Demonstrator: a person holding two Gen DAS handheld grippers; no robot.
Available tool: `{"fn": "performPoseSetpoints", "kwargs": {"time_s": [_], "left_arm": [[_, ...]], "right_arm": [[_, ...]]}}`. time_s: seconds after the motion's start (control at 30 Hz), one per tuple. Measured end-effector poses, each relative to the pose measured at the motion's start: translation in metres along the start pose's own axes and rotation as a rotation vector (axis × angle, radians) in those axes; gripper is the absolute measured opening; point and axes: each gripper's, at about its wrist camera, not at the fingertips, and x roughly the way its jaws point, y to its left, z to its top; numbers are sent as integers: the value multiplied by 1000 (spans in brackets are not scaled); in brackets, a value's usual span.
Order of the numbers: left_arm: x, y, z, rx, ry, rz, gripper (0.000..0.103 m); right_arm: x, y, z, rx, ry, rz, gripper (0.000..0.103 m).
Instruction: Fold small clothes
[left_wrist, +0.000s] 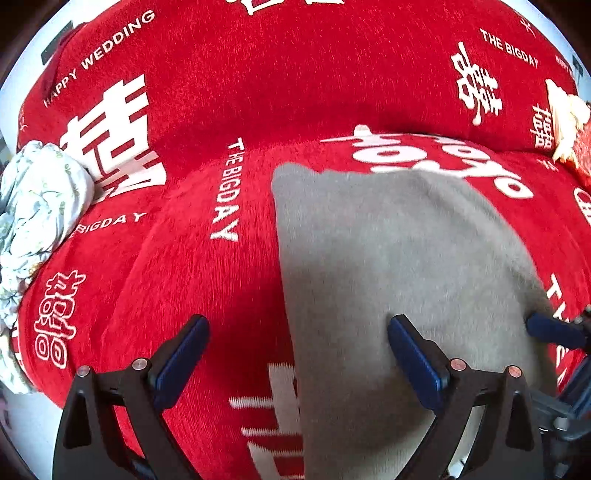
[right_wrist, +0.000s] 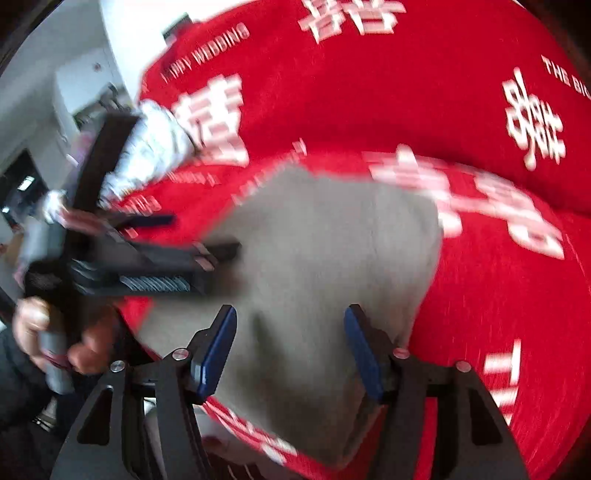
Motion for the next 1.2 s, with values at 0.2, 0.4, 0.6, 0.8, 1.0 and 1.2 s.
{"fn": "performPoseSetpoints", "kwargs": {"time_s": [0.2,0.4,0.6,0.8,1.0,1.2], "left_arm": [[-44,0,-19,-3,-120,33,99],[-76,-8,-30,-14,-186,-9,99],[-87,-2,-37,-75,-181,-22,99],[-96,0,-46,-101,-237,45,99],[-104,-5,-51,-93,-254,29,99],[-107,-9,-53,-81,-255,23,99]], "right_arm": [[-28,-2,-15,95,-42,-62,79],[-52,25,-11,42,-126,-244,87],[-59,36,-14,31,-134,-288,87],[-58,31,-17,53,-122,-301,87],[-58,34,-17,46,-118,-306,87],[-61,38,-16,36,-127,-302,87]]}}
